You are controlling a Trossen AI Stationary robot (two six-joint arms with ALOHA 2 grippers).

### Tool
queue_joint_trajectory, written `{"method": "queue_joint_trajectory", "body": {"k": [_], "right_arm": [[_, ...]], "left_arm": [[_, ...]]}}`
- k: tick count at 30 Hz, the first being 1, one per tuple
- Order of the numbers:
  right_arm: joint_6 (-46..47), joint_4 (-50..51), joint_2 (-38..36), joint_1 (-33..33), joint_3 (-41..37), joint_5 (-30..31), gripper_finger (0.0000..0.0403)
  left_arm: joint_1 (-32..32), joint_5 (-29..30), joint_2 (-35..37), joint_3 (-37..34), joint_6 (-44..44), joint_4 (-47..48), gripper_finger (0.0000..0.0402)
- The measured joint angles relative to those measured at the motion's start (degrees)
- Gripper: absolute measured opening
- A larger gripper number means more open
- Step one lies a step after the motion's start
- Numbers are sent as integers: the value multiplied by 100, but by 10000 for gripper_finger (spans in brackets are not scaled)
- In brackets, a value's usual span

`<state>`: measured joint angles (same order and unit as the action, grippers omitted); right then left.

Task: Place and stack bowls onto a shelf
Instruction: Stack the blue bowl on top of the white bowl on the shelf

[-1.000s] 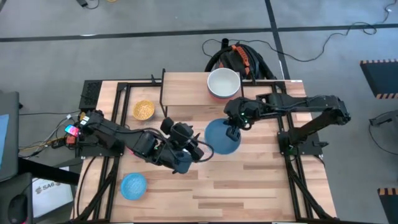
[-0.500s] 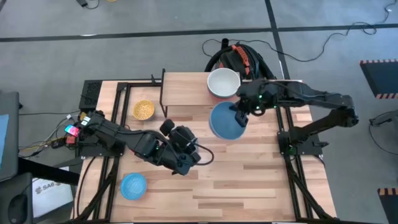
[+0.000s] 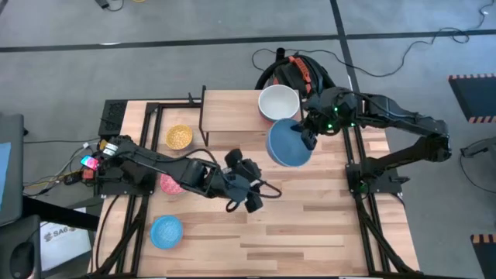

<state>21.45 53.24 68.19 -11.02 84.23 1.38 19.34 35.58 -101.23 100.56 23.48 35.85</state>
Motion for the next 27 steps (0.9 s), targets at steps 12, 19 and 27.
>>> {"method": "queue_joint_trajectory", "body": {"k": [12, 19, 27], "right_arm": [[-194, 39, -171, -264, 115, -60, 23], [-487, -441, -141, -853, 356, -297, 23], [-593, -1275, -11, -1460, 358, -1229, 23]], "left_arm": [[-183, -214, 438, -1099, -143, -1105, 167], [-357, -88, 1584, -2531, -152, -2201, 167], [-413, -372, 2583, -4608, -44, -5225, 167]]}}
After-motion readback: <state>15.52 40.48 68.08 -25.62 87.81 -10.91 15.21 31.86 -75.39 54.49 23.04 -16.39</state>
